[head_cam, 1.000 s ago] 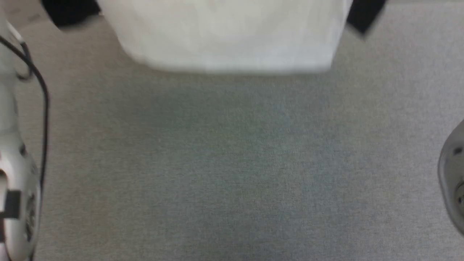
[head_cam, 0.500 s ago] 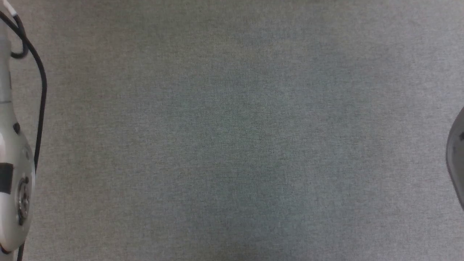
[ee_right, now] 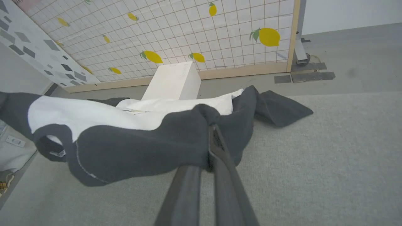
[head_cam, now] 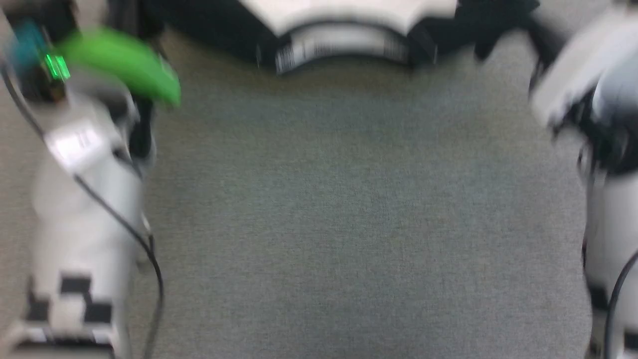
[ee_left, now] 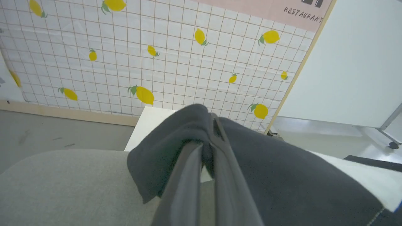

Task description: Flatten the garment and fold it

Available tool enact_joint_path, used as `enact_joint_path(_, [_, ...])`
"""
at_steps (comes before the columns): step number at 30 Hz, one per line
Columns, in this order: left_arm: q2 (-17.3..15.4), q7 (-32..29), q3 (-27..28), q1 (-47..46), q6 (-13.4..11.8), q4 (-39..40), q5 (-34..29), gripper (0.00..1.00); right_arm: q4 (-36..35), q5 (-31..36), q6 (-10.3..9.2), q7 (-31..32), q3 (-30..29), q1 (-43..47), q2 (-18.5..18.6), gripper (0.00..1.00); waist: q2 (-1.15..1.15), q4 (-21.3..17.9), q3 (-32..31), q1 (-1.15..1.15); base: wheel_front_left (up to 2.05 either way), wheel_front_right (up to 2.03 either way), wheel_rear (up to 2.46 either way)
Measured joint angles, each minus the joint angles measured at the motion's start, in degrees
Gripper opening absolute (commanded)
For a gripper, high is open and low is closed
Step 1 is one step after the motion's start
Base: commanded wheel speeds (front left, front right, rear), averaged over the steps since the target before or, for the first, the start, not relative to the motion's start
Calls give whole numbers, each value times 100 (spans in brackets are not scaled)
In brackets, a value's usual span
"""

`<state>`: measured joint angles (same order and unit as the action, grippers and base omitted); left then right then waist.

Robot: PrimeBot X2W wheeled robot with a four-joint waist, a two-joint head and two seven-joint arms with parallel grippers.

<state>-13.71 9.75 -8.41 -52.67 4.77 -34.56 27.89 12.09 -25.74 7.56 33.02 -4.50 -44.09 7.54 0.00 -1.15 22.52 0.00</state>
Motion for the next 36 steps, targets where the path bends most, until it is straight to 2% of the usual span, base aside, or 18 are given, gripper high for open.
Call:
enact_joint_path(3, [105,9,145,1104,-115,398,279,0,-392,-126,0,68,-70,1089,-80,0,0,46,-292,0,0,0,0])
enact_joint_path(7, [168,-151,266,2535,-447,1092,421,0,-928,-209,0,169,-230,2307,-214,0,0,92,-691,0,0,0,0])
enact_joint_path(11, [220,-565,286,3838,-821,1783,567,0,-1459,-88,1,397,-419,3426,-281,0,0,134,-1090,0,0,0,0])
enact_joint_path(16, [151,-1132,191,4913,-1205,2316,531,0,-1872,152,2,839,-449,4473,-331,0,0,176,-1504,0,0,0,0])
enact_joint_path(19, [2,-1572,32,5404,-1456,2465,372,0,-2059,324,2,1139,-311,4963,-309,0,0,196,-1735,-1,0,0,0])
enact_joint_path(23, [-88,-2040,-149,5830,-1653,2560,231,0,-2152,570,2,1426,-165,5408,-201,0,0,233,-1980,0,0,0,0])
enact_joint_path(28, [-73,-2306,-241,6028,-1720,2504,267,0,-2086,803,2,1608,127,5494,-100,0,0,266,-2135,-1,0,0,0])
enact_joint_path(33, [-53,-2415,-320,5998,-1694,2373,315,0,-1685,1004,2,1700,352,5417,-73,0,0,286,-2073,0,0,0,0])
enact_joint_path(34, [-52,-2414,-320,5980,-1690,2361,324,16,-1603,1058,2,1702,357,5373,-76,3,0,285,-2055,-1,0,0,0])
enact_joint_path(35, [-42,-2415,-314,5951,-1668,2345,355,45,-1510,1115,2,1707,338,5319,-86,47,0,285,-2039,0,0,0,0])
enact_joint_path(36, [-34,-2415,-313,5927,-1649,2327,371,100,-1436,1138,2,1706,318,5277,-107,100,0,291,-2030,0,0,0,0])
